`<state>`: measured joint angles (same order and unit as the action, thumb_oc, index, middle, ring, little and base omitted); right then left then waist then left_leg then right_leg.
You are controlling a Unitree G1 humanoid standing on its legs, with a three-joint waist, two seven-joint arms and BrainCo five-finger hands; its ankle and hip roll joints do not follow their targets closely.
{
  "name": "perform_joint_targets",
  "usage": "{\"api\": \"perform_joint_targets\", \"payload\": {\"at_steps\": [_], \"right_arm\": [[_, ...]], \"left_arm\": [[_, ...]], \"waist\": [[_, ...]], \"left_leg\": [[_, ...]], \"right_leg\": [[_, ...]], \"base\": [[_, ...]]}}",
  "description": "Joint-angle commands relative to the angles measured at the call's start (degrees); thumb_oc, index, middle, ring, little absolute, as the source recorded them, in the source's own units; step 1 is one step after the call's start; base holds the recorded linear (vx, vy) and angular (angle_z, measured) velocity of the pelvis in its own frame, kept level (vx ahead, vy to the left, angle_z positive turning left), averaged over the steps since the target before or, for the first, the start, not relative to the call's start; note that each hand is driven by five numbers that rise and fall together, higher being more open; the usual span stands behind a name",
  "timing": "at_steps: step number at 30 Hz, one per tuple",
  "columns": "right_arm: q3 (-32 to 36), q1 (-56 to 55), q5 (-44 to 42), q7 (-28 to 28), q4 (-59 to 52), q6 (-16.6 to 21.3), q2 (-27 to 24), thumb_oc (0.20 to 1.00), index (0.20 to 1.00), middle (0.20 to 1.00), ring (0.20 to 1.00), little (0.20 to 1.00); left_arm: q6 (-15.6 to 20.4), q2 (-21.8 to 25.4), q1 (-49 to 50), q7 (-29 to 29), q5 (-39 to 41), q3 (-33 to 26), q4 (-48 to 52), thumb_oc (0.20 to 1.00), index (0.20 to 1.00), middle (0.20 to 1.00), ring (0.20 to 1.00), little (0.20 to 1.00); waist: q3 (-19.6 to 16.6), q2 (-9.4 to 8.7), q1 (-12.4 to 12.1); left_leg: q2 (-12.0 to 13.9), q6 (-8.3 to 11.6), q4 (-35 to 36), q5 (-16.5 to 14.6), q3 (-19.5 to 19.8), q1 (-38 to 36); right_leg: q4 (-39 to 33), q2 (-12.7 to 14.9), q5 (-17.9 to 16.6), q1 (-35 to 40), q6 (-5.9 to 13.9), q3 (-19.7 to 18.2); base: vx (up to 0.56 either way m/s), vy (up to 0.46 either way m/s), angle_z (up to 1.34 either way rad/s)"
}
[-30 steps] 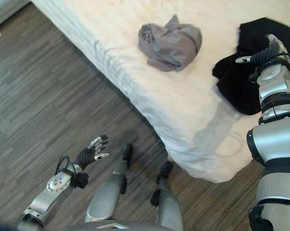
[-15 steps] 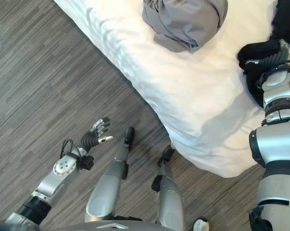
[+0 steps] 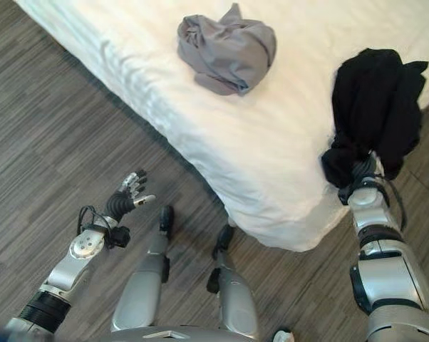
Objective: Pick up bed clothes into laundry basket.
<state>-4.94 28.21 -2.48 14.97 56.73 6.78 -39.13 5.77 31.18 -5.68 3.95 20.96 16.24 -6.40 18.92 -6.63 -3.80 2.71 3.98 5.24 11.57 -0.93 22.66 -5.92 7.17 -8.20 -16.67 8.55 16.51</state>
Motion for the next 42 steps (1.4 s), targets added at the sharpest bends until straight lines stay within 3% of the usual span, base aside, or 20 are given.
{"api": "perform_joint_targets", "payload": {"at_steps": [1, 7, 10, 14, 17, 19, 20, 21, 25, 31, 40, 41, 42], "right_arm": [[-5.9, -13.1, -1.8, -7.6, 3.0, -4.5, 9.3, 0.2, 0.2, 0.2, 0.2, 0.2], [-3.7, -17.7, -2.3, -8.0, -4.6, -4.5, 9.8, 0.2, 0.2, 0.2, 0.2, 0.2], [-3.4, -19.4, -3.1, -8.6, -5.7, -4.6, 10.6, 0.2, 0.2, 0.2, 0.2, 0.2], [-4.2, -18.9, -4.5, -8.4, -5.7, -4.9, 11.4, 0.2, 0.2, 0.2, 0.2, 0.2], [-4.7, -18.7, -5.1, -8.4, -6.0, -5.0, 11.9, 0.2, 0.2, 0.2, 0.2, 0.2], [-6.5, -18.6, -5.9, -8.4, -6.2, -4.8, 12.0, 0.2, 0.2, 0.2, 0.2, 0.2], [-6.4, -18.5, -5.9, -8.4, -6.2, -4.7, 12.2, 0.2, 0.2, 0.2, 0.2, 0.2], [-8.7, -18.2, -6.6, -8.3, -6.3, -4.2, 12.4, 0.2, 0.2, 0.2, 0.2, 0.2], [-11.0, -18.1, -7.4, -8.4, -5.5, -3.5, 12.6, 0.2, 0.2, 0.2, 0.2, 0.2], [-13.4, -18.3, -7.7, -8.8, -4.8, -2.9, 13.5, 0.2, 0.2, 0.2, 0.2, 0.2], [-15.9, -18.9, -7.0, -8.6, -8.6, -2.3, 14.8, 0.2, 0.2, 0.2, 0.2, 0.2], [-16.0, -19.0, -6.9, -8.5, -8.8, -2.5, 15.3, 0.2, 0.2, 0.2, 0.2, 0.2], [-16.2, -19.4, -6.6, -8.7, -8.8, -2.8, 15.4, 0.2, 0.2, 0.2, 0.2, 0.2]], "left_arm": [[2.4, -0.7, -11.1, 1.4, -5.5, -1.6, 4.3, 1.0, 1.0, 1.0, 1.0, 1.0], [1.7, 2.1, -22.5, 2.7, -11.0, -0.4, 4.3, 1.0, 1.0, 1.0, 1.0, 1.0], [-0.3, 3.9, -37.6, 5.4, -19.0, 2.5, -0.6, 1.0, 1.0, 1.0, 1.0, 1.0], [-5.8, 5.3, -55.2, 12.4, -30.6, 7.7, -14.7, 1.0, 1.0, 1.0, 1.0, 1.0], [-7.3, 4.6, -61.8, 14.4, -32.8, 9.7, -21.4, 1.0, 1.0, 1.0, 1.0, 1.0], [-10.6, 5.4, -71.0, 16.9, -37.6, 14.7, -33.5, 1.0, 1.0, 1.0, 1.0, 1.0], [-10.4, 5.2, -71.6, 17.0, -37.5, 15.1, -34.0, 1.0, 1.0, 1.0, 1.0, 1.0], [-14.0, 5.3, -79.6, 17.5, -43.9, 22.3, -46.9, 1.0, 1.0, 1.0, 1.0, 1.0], [-16.2, 2.8, -85.9, 15.2, -50.0, 30.6, -60.0, 1.0, 1.0, 1.0, 1.0, 1.0], [-17.6, -0.2, -85.8, 11.0, -54.3, 34.5, -66.4, 1.0, 1.0, 1.0, 1.0, 1.0], [-15.2, -2.5, -82.1, 10.6, -47.8, 30.6, -68.1, 1.0, 1.0, 1.0, 1.0, 1.0], [-13.5, -3.1, -79.2, 9.4, -41.2, 26.7, -68.4, 1.0, 1.0, 1.0, 1.0, 1.0], [-13.4, -2.8, -79.0, 9.1, -40.0, 25.9, -68.9, 1.0, 1.0, 1.0, 1.0, 1.0]], "waist": [[4.6, 5.12, 3.0], [2.9, 5.15, 4.4], [1.4, 5.49, 5.5], [0.6, 5.5, 6.5], [0.4, 5.15, 7.0], [0.0, 4.61, 8.3], [0.1, 4.5, 8.3], [-0.1, 3.86, 9.5], [0.0, 2.6, 10.8], [0.2, 1.92, 11.5], [1.5, -0.25, 13.2], [1.9, -0.48, 13.2], [1.9, -0.47, 13.2]], "left_leg": [[-1.1, 1.45, -0.2, -3.0, 0.2, -3.0], [-1.2, 1.42, -0.2, -3.2, -0.2, -4.0], [-1.2, 1.36, -0.2, -3.8, -0.4, -5.0], [-1.1, 1.19, -0.2, -4.1, -0.6, -5.4], [-1.1, 1.05, -0.2, -3.7, -0.7, -5.0], [-0.7, 0.99, -0.2, -3.7, -1.2, -5.0], [-0.7, 1.0, -0.2, -3.7, -1.2, -5.0], [-0.2, 1.0, -0.2, -4.0, -1.8, -5.1], [0.1, 0.91, -0.2, -3.6, -2.5, -4.6], [0.2, 0.74, -0.2, -3.7, -2.9, -4.4], [0.5, 0.86, -0.2, -3.1, -3.1, -1.7], [0.6, 0.93, -0.2, -3.3, -3.3, -1.7], [0.5, 0.94, -0.2, -3.3, -3.3, -1.6]], "right_leg": [[0.9, -0.5, -1.1, -1.2, -0.31, -3.9], [0.9, -0.2, -1.0, -0.5, -0.2, -4.4], [0.9, -0.1, -0.6, 0.4, -0.05, -4.4], [0.9, -0.3, -0.6, 0.4, 0.03, -4.7], [0.9, -0.2, -1.0, -0.1, 0.07, -4.8], [0.9, -0.5, -1.1, -0.4, 0.11, -5.3], [0.9, -0.5, -1.1, -0.5, 0.11, -5.3], [0.9, -1.0, -1.2, -0.8, 0.22, -6.0], [0.9, -1.4, -1.8, -1.7, 0.43, -6.7], [0.9, -1.6, -1.9, -2.1, 0.59, -7.1], [0.9, -1.9, -3.2, -5.2, 0.78, -7.9], [0.9, -1.9, -3.2, -5.3, 0.8, -8.0], [0.9, -1.9, -3.2, -5.3, 0.78, -8.1]], "base": [[0.03, -0.015, -0.01], [0.02, -0.01, -0.05], [0.03, -0.026, -0.06], [0.01, -0.022, -0.05], [-0.01, -0.019, -0.09], [0.0, -0.025, -0.13], [0.02, -0.026, -0.12], [0.0, -0.014, -0.05], [0.01, -0.008, -0.07], [0.01, -0.001, -0.05], [0.0, -0.003, -0.01], [0.0, 0.0, 0.0], [0.0, 0.0, 0.0]]}}
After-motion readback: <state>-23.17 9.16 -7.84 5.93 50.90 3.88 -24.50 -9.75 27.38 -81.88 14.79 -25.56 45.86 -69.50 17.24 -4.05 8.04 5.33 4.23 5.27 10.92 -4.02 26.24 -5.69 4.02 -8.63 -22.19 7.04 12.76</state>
